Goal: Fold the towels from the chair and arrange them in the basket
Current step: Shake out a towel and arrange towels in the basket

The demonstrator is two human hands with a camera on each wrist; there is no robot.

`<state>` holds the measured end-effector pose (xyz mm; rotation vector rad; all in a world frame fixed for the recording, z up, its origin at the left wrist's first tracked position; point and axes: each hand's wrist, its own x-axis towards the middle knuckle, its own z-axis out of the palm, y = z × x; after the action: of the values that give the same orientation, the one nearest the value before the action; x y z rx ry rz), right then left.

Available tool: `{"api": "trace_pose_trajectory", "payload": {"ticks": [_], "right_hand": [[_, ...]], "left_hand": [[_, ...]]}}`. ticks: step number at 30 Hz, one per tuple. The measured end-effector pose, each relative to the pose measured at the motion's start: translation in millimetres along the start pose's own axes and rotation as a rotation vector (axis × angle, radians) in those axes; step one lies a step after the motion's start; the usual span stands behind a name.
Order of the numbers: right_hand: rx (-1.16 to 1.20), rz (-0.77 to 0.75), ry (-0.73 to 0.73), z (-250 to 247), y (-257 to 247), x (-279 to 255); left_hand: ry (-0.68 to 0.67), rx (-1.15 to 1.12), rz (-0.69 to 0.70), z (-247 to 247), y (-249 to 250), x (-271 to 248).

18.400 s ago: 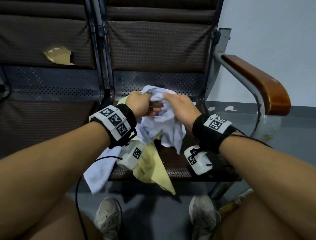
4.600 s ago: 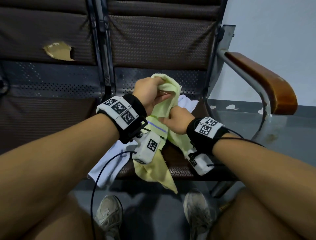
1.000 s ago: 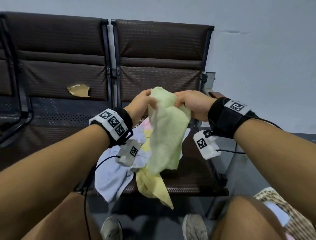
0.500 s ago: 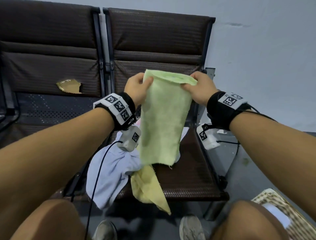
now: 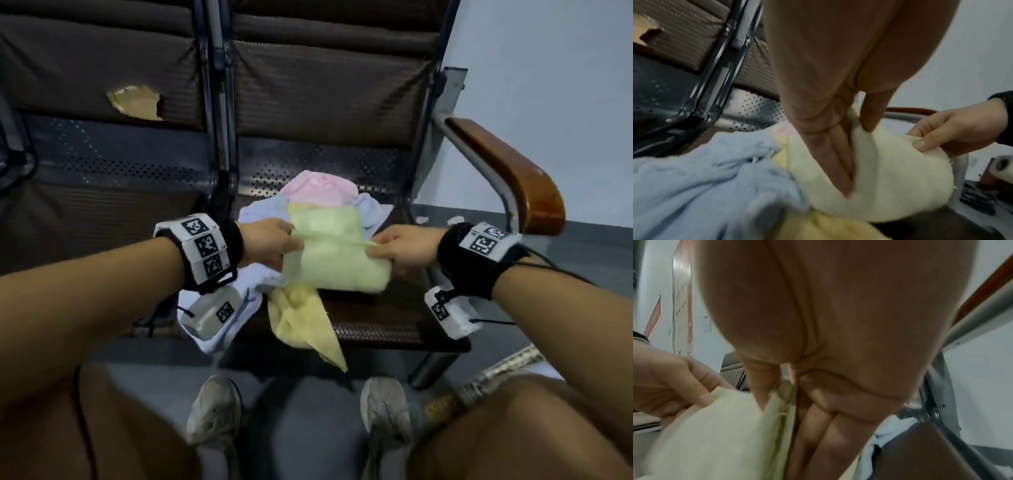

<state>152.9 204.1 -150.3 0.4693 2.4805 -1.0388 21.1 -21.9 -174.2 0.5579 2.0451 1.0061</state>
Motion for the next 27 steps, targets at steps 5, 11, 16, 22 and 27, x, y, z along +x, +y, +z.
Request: {"api": "trace_pose_trajectory", "payload": {"ticks": [5, 11, 16, 22, 27], "right_hand": [[0.172, 0.133, -0.187, 25, 16, 8], [0.329, 0.161, 0.091, 10, 18, 47], [0.202, 0.015, 0.491, 4, 24, 89], [0.149, -0.027, 0.555, 17, 27, 111], [-0.194, -0.186, 0.379, 37, 32, 87]], "left_hand": [[-0.223, 0.028, -0.148, 13, -23, -6], [0.127, -0.018, 0.004, 3, -22, 43], [0.455, 0.014, 0.087, 7, -17, 83], [0.511, -0.017, 0.068, 6, -19, 101], [0.357, 0.145, 0.204, 21, -36, 84]]}}
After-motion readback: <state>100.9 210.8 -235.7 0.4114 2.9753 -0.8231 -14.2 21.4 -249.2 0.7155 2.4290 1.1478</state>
